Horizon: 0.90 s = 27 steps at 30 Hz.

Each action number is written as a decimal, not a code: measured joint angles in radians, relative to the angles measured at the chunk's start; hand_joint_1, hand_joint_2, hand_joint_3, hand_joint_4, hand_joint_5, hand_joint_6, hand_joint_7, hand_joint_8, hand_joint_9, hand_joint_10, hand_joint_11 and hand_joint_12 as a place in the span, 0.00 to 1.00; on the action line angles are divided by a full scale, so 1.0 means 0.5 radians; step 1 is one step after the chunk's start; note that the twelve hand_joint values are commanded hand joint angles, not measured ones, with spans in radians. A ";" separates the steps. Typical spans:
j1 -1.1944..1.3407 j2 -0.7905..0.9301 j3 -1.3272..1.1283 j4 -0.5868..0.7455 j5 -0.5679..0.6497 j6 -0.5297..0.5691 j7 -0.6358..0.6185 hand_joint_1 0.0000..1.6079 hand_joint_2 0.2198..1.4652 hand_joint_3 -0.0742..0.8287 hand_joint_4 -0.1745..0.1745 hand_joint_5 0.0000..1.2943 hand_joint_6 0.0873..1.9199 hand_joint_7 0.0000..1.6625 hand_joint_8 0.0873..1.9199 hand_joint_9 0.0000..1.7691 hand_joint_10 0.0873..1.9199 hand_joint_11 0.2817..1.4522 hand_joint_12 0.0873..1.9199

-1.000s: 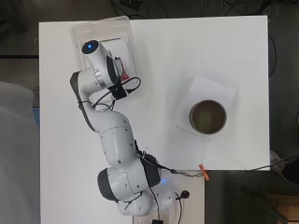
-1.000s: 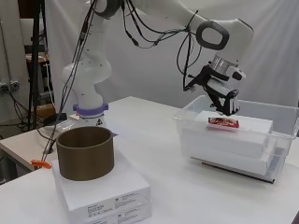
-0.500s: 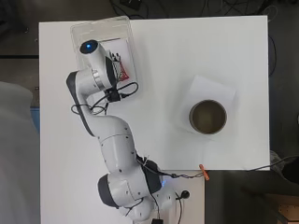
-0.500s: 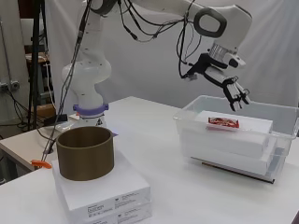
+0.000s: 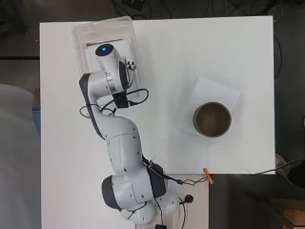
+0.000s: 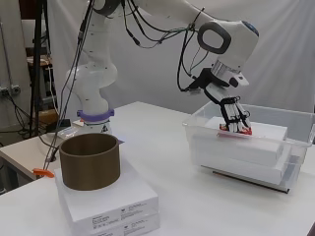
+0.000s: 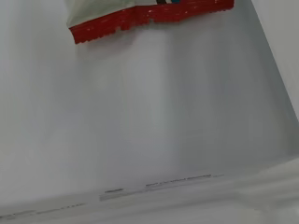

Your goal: Teleoperate dual arm-hand system to remove items from a box

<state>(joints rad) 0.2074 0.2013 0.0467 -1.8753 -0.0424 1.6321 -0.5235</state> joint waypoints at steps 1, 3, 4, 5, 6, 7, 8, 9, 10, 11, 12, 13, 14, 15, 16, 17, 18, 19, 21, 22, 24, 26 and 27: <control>-0.002 -0.002 -0.005 0.005 0.001 -0.012 -0.006 0.00 0.64 0.08 0.36 0.15 0.00 0.26 0.00 0.30 0.00 0.25 0.00; -0.004 0.042 -0.017 0.049 -0.005 -0.074 -0.002 0.00 0.63 0.08 0.32 0.11 0.00 0.23 0.00 0.29 0.00 0.25 0.00; -0.004 0.071 -0.022 0.074 -0.019 -0.105 0.004 0.00 0.63 0.07 0.31 0.10 0.00 0.22 0.00 0.28 0.00 0.24 0.00; -0.005 0.096 -0.027 0.090 -0.034 -0.129 0.006 0.00 0.62 0.07 0.30 0.09 0.00 0.21 0.00 0.27 0.00 0.24 0.00; -0.006 0.114 -0.033 0.098 -0.045 -0.145 0.003 0.00 0.62 0.07 0.30 0.10 0.00 0.22 0.00 0.27 0.00 0.23 0.00; -0.007 0.118 -0.038 0.098 -0.043 -0.150 -0.002 0.01 0.64 0.08 0.35 0.20 0.00 0.27 0.00 0.29 0.00 0.24 0.00; -0.006 0.117 -0.041 0.097 -0.033 -0.159 -0.004 0.20 0.71 0.09 0.60 0.33 0.24 0.37 0.00 0.36 0.00 0.28 0.00; -0.005 0.119 -0.036 0.105 -0.032 -0.187 -0.022 0.46 0.73 0.09 0.42 0.49 0.40 0.45 0.15 0.44 0.19 0.33 0.08; -0.007 0.121 -0.038 0.115 -0.053 -0.209 -0.067 0.61 0.72 0.08 0.38 0.63 0.40 0.53 0.32 0.53 0.37 0.36 0.31; -0.010 0.116 -0.047 0.115 -0.079 -0.211 -0.125 0.69 0.72 0.08 0.41 0.71 0.40 0.57 0.42 0.59 0.50 0.37 0.52; -0.011 0.105 -0.053 0.109 -0.091 -0.200 -0.169 0.73 0.71 0.08 0.45 0.75 0.40 0.60 0.47 0.63 0.58 0.37 0.66; -0.011 0.097 -0.055 0.102 -0.098 -0.188 -0.199 0.75 0.71 0.08 0.47 0.77 0.40 0.61 0.50 0.64 0.64 0.37 0.75; -0.012 0.096 -0.057 0.105 -0.108 -0.189 -0.203 0.76 0.71 0.08 0.41 0.78 0.38 0.62 0.52 0.65 0.70 0.39 0.81; -0.012 0.090 -0.057 0.114 -0.116 -0.212 -0.184 0.77 0.71 0.08 0.31 0.80 0.36 0.62 0.55 0.66 0.75 0.42 0.85; -0.012 0.075 -0.056 0.114 -0.118 -0.230 -0.168 0.77 0.71 0.08 0.28 0.81 0.35 0.62 0.56 0.66 0.79 0.43 0.87; -0.014 0.033 -0.053 0.091 -0.123 -0.234 -0.167 0.77 0.71 0.08 0.42 0.81 0.39 0.61 0.54 0.65 0.81 0.43 0.88; -0.015 -0.020 -0.049 0.043 -0.127 -0.192 -0.191 0.76 0.71 0.08 0.46 0.80 0.45 0.60 0.51 0.63 0.82 0.43 0.88; -0.017 -0.085 -0.046 -0.008 -0.129 -0.127 -0.222 0.77 0.71 0.09 0.37 0.79 0.51 0.60 0.47 0.62 0.82 0.42 0.88; -0.023 -0.259 -0.042 -0.121 -0.127 0.013 -0.292 0.79 0.74 0.09 0.12 0.72 0.61 0.56 0.44 0.54 0.79 0.39 0.89; -0.025 -0.352 -0.040 -0.162 -0.127 0.058 -0.330 0.81 0.76 0.08 0.06 0.68 0.63 0.54 0.44 0.50 0.79 0.38 0.89; -0.032 -0.534 -0.030 -0.249 -0.139 0.120 -0.359 0.81 0.75 0.08 0.01 0.70 0.62 0.55 0.46 0.53 0.73 0.42 0.91; -0.040 -0.701 -0.014 -0.353 -0.136 0.136 -0.354 0.74 0.73 0.08 0.35 0.74 0.54 0.55 0.33 0.59 0.74 0.50 0.95; -0.047 -0.837 0.004 -0.439 -0.120 0.137 -0.336 0.74 0.72 0.08 0.28 0.75 0.53 0.57 0.36 0.60 0.71 0.52 0.95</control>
<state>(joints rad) 0.1840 -0.2172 0.0485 -2.0948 -0.1025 1.7006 -0.6916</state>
